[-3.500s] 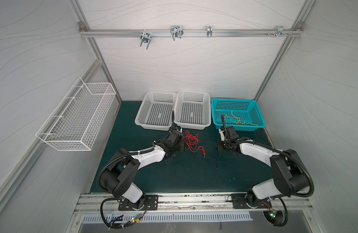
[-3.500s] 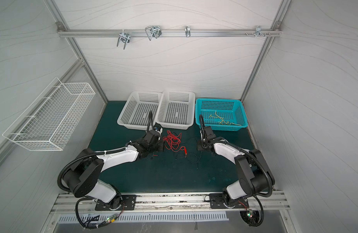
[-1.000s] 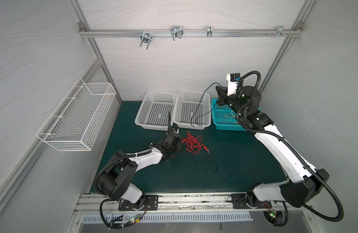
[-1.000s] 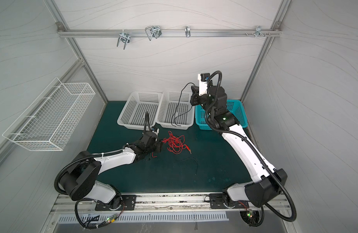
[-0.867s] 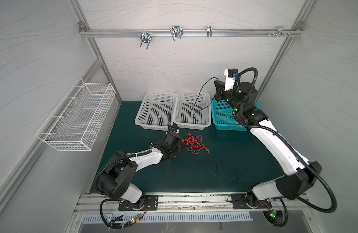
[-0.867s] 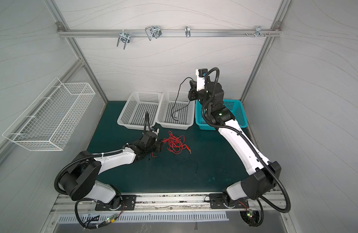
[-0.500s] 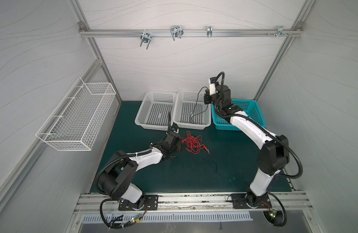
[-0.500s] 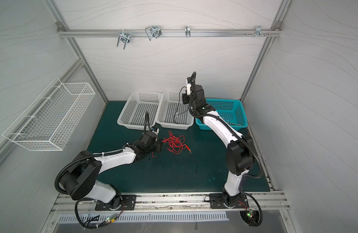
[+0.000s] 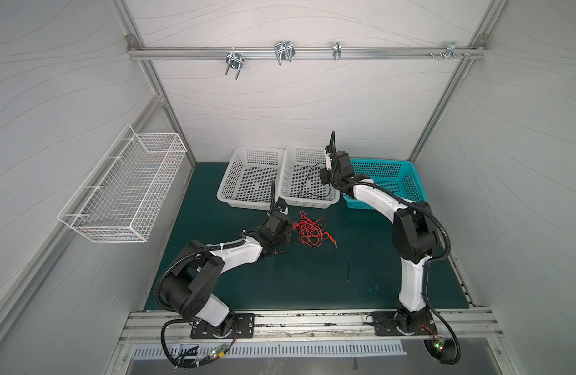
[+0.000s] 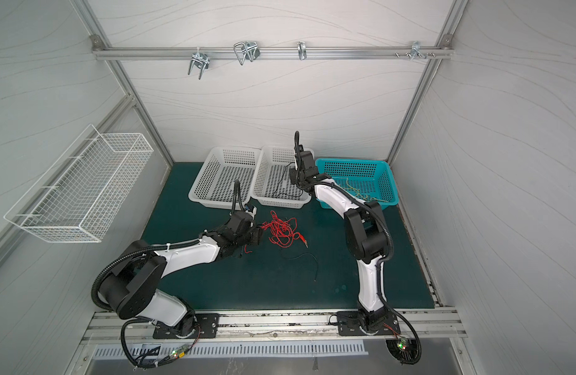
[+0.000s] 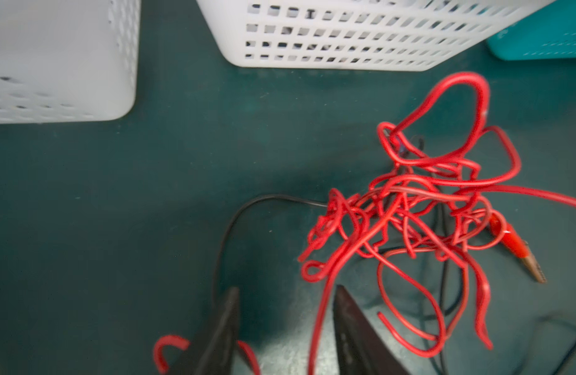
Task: Untangle the cables
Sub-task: 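Open the right gripper to drop the black wire into the white basket, then bring the right gripper back to the bundle beside the left gripper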
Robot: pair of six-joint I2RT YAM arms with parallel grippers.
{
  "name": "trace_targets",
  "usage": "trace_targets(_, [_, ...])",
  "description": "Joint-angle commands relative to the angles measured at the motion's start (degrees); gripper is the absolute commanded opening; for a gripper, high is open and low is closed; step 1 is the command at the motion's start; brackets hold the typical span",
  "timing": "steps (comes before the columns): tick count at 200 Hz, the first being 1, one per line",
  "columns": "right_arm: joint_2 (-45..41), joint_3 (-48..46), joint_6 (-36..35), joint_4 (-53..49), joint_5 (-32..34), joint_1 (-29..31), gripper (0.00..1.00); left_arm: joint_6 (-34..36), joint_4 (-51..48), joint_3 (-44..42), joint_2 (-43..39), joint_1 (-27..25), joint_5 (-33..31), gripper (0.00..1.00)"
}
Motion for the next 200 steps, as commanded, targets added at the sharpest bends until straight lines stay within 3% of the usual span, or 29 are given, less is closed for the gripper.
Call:
trace_targets(1, [0.2, 0.3, 1.2, -4.5, 0.5, 0.0, 0.14, 1.8, 2.9, 1.3, -1.6, 0.3, 4.8, 0.56])
trace_targets(23, [-1.4, -1.4, 1.4, -5.9, 0.4, 0.0, 0.30, 2.3, 3.5, 1.4, -2.9, 0.3, 6.6, 0.59])
trace_targets(70, [-7.4, -4.8, 2.1, -8.2, 2.5, -0.4, 0.80, 2.8, 3.5, 2.9, -4.8, 0.2, 9.9, 0.70])
trace_targets(83, [-9.9, -6.6, 2.9, -8.8, 3.1, -0.5, 0.87, 2.9, 3.0, 3.8, -4.6, -0.2, 10.5, 0.73])
trace_targets(125, [-21.6, -19.4, 3.6, -4.3, -1.2, -0.3, 0.91, 7.8, -2.8, 9.8, -0.9, -6.1, 1.9, 0.73])
trace_targets(200, [-37.9, -40.0, 3.4, -5.6, -11.8, 2.8, 0.79, 7.1, -3.3, 13.7, 5.0, -6.7, 3.7, 0.71])
